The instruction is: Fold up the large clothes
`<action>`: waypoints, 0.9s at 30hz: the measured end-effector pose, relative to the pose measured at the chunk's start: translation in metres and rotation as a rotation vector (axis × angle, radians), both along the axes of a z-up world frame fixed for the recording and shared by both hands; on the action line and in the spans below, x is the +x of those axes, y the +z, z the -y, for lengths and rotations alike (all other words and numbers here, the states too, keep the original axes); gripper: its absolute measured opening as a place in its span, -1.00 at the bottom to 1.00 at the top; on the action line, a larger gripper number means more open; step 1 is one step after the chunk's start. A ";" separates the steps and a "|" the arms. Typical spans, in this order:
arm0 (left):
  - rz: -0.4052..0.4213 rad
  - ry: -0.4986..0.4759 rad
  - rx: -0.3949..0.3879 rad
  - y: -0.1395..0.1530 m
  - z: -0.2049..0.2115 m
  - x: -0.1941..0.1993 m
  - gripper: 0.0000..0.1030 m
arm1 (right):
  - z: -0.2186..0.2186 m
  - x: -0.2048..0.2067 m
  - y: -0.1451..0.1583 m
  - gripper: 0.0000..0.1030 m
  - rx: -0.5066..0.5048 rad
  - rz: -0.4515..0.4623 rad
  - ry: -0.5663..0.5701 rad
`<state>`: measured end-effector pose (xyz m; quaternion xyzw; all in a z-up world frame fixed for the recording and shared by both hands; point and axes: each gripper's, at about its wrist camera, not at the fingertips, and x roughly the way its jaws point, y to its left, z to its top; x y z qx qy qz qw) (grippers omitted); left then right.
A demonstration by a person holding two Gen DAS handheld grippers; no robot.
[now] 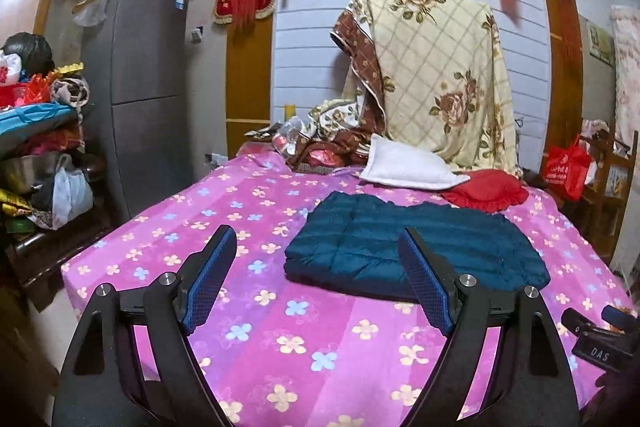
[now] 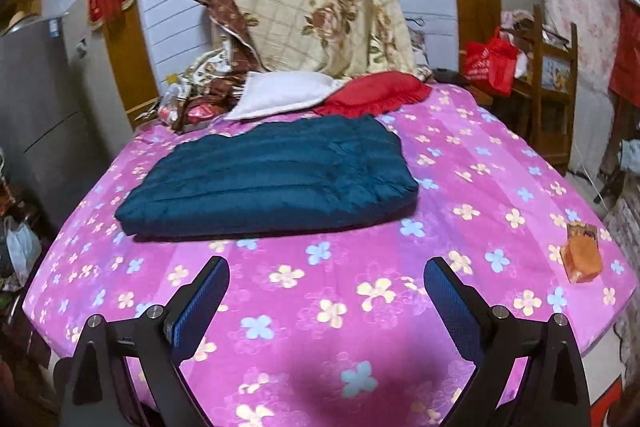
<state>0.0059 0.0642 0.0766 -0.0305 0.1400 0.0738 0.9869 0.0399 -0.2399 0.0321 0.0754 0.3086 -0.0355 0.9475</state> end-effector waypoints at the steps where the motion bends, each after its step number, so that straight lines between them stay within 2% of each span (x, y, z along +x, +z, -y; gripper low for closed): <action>1: 0.002 0.010 -0.001 0.000 0.000 -0.002 0.62 | -0.003 -0.003 0.002 0.89 -0.009 0.007 0.001; 3: -0.003 0.006 -0.016 0.000 -0.001 -0.005 0.66 | -0.006 -0.006 0.003 0.89 -0.024 0.015 0.000; 5: -0.016 -0.017 -0.033 0.001 -0.003 -0.007 1.00 | -0.010 -0.009 0.003 0.89 -0.024 0.020 0.003; 9: 0.035 -0.030 -0.090 -0.001 -0.007 -0.017 0.99 | -0.011 -0.014 0.001 0.89 -0.024 0.026 -0.005; 13: 0.017 -0.057 -0.124 -0.008 -0.008 -0.016 0.99 | -0.015 -0.014 -0.004 0.89 -0.046 0.007 -0.005; 15: -0.014 -0.054 -0.112 -0.013 -0.005 -0.010 0.99 | -0.016 -0.013 -0.009 0.89 -0.053 -0.003 -0.005; 18: -0.114 -0.063 -0.059 -0.028 0.007 0.005 0.99 | -0.017 -0.007 -0.017 0.89 -0.054 -0.034 -0.007; 23: -0.208 -0.099 -0.002 -0.047 0.025 0.016 0.99 | -0.020 -0.005 -0.025 0.89 -0.066 -0.068 -0.009; 27: -0.253 -0.112 0.023 -0.057 0.033 0.019 0.99 | -0.021 -0.004 -0.030 0.89 -0.070 -0.088 -0.008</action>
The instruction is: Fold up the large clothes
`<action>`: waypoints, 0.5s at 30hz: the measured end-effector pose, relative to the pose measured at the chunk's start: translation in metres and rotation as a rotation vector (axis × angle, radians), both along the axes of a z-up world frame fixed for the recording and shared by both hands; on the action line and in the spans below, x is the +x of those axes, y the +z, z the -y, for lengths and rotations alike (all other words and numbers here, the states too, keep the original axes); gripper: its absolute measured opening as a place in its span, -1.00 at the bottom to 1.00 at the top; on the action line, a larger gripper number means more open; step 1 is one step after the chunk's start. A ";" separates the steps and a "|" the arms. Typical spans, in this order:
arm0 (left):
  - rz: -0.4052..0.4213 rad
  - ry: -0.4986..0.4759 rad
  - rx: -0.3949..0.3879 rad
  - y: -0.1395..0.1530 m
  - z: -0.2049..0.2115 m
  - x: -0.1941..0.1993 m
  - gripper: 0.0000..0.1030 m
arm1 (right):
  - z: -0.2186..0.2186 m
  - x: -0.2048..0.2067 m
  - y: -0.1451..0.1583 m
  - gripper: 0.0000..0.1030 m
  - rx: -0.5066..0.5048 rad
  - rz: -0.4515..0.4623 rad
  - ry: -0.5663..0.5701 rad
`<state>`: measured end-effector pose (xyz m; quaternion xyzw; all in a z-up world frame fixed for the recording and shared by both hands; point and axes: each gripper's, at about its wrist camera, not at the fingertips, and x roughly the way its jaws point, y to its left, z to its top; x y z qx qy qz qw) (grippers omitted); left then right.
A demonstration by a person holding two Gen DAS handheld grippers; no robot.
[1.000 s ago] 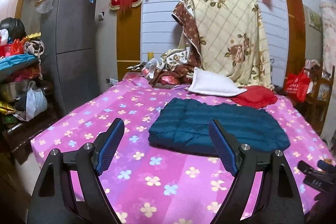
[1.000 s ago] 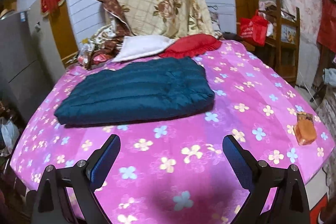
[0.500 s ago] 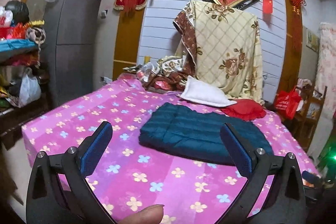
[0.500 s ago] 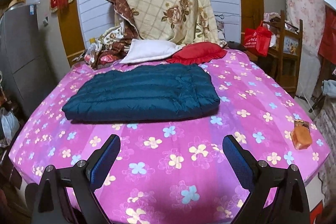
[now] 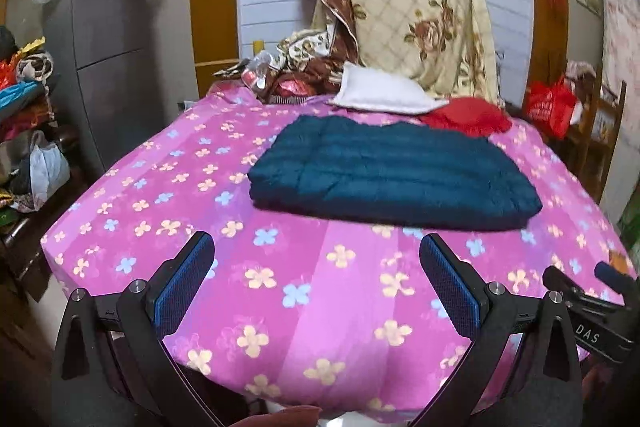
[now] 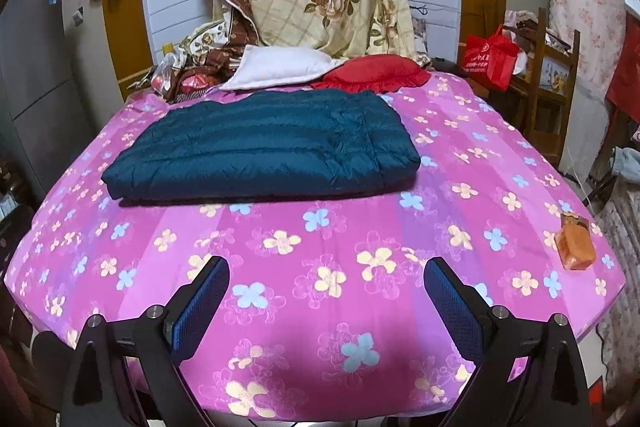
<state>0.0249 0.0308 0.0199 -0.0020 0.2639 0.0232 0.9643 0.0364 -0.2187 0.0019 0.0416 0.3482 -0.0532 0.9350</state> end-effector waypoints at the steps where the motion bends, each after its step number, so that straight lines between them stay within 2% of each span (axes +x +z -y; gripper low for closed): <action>1: -0.014 -0.002 0.010 -0.002 0.002 0.002 0.99 | -0.001 0.000 -0.001 0.89 -0.002 -0.003 -0.001; 15: -0.105 0.007 0.007 -0.019 0.006 0.013 0.99 | -0.006 0.006 -0.016 0.89 -0.028 -0.067 -0.010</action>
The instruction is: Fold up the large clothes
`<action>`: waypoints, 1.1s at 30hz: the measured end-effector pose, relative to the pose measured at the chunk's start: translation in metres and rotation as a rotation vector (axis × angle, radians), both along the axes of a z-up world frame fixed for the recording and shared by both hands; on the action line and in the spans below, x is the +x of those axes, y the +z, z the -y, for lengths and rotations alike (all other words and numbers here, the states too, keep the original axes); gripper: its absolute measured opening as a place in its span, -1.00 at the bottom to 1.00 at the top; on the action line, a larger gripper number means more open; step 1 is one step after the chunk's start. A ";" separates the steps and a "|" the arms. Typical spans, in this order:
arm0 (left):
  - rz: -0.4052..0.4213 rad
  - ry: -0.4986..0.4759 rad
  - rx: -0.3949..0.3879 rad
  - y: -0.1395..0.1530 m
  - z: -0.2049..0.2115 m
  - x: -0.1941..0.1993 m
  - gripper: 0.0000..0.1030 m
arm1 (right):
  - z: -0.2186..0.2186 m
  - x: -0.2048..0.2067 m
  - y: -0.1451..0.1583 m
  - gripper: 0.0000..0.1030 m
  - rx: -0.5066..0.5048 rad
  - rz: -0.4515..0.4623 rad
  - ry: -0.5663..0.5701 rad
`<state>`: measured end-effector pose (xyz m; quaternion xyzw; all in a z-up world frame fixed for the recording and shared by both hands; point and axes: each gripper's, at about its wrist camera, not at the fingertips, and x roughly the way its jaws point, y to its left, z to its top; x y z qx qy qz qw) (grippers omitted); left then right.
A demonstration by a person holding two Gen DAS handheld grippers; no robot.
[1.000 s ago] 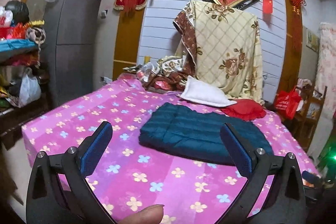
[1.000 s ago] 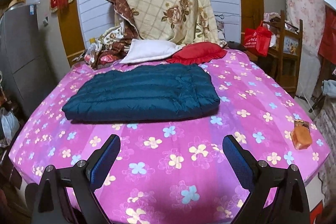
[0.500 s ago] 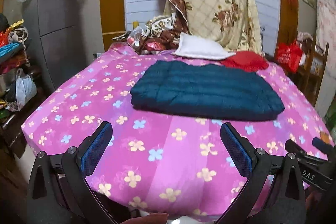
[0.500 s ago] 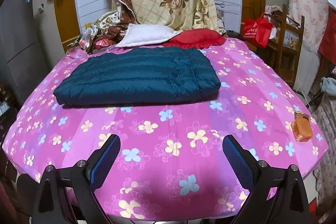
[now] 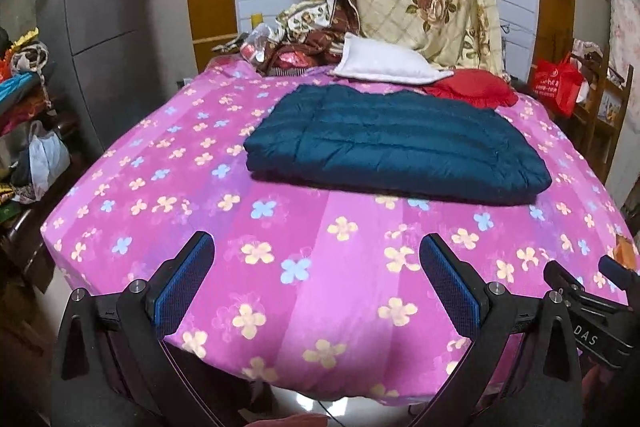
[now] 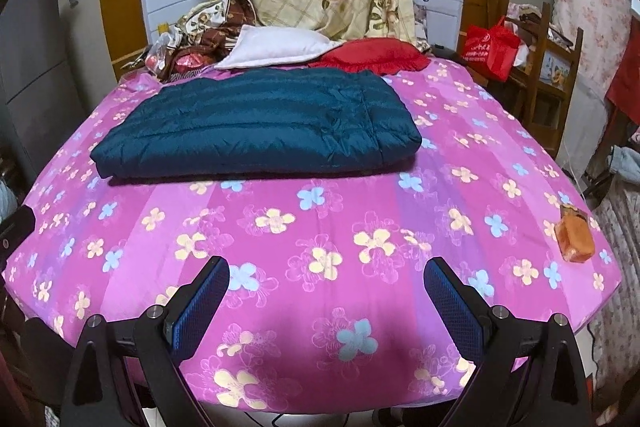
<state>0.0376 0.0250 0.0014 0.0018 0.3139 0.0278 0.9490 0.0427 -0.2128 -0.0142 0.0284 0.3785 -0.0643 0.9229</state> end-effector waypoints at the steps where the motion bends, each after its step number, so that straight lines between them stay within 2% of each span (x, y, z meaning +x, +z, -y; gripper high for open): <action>1: -0.011 0.000 -0.002 -0.003 0.001 0.002 0.99 | 0.000 0.001 -0.002 0.89 -0.001 -0.007 -0.004; 7: -0.062 0.001 0.006 -0.014 0.004 0.006 0.99 | -0.003 0.003 -0.006 0.89 -0.013 -0.032 -0.009; 33: -0.130 -0.025 -0.006 -0.026 0.009 0.013 0.99 | -0.012 0.011 -0.021 0.89 -0.049 -0.109 -0.010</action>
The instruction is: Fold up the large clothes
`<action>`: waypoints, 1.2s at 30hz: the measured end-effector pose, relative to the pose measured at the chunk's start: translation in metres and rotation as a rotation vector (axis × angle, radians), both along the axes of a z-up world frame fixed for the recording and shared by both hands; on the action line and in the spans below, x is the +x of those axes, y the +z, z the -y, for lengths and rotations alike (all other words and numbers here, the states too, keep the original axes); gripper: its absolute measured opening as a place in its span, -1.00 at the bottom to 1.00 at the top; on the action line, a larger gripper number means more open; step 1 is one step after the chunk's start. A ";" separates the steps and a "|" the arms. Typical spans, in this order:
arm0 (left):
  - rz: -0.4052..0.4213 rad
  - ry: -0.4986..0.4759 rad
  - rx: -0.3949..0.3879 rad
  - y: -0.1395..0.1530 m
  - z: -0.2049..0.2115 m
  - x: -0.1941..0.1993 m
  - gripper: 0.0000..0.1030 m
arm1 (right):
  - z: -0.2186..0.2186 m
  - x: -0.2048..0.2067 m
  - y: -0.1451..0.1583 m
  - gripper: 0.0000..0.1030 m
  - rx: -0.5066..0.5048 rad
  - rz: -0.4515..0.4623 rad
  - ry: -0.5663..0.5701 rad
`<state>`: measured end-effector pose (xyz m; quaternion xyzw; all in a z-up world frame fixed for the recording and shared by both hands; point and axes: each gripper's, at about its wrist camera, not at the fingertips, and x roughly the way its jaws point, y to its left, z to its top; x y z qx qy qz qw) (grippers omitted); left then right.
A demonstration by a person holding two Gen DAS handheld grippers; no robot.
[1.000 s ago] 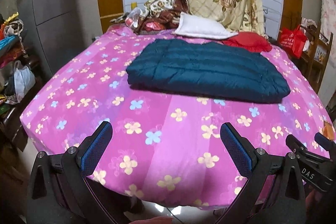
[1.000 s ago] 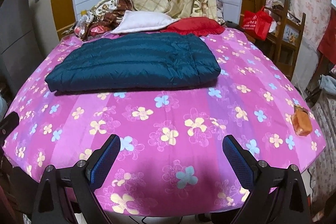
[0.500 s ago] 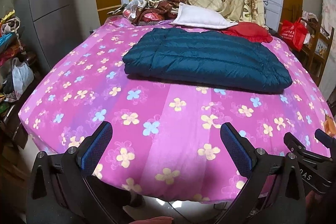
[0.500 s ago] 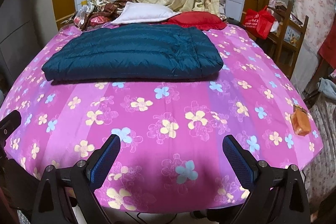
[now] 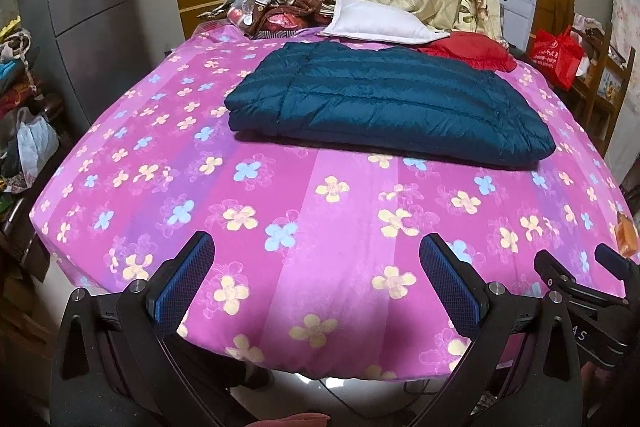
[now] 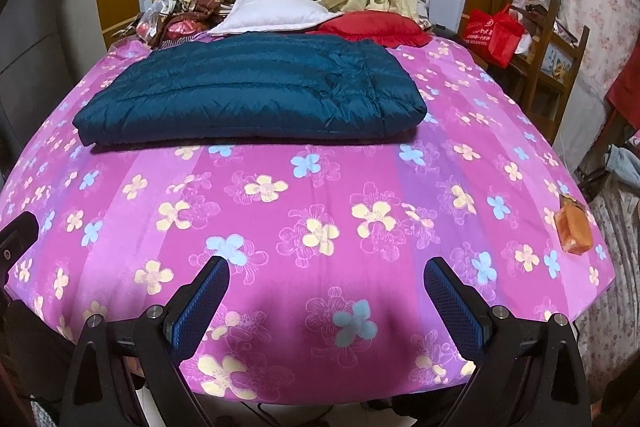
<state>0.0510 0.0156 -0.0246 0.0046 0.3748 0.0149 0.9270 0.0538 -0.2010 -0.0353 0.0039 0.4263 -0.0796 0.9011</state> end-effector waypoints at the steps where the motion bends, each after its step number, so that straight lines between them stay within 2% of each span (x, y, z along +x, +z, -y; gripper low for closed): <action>1: -0.003 -0.001 0.000 -0.001 0.000 0.001 0.99 | 0.000 0.000 0.000 0.89 -0.002 -0.002 0.001; 36: -0.047 -0.036 0.005 -0.016 0.005 0.006 0.99 | -0.004 0.004 -0.016 0.89 -0.042 -0.060 -0.010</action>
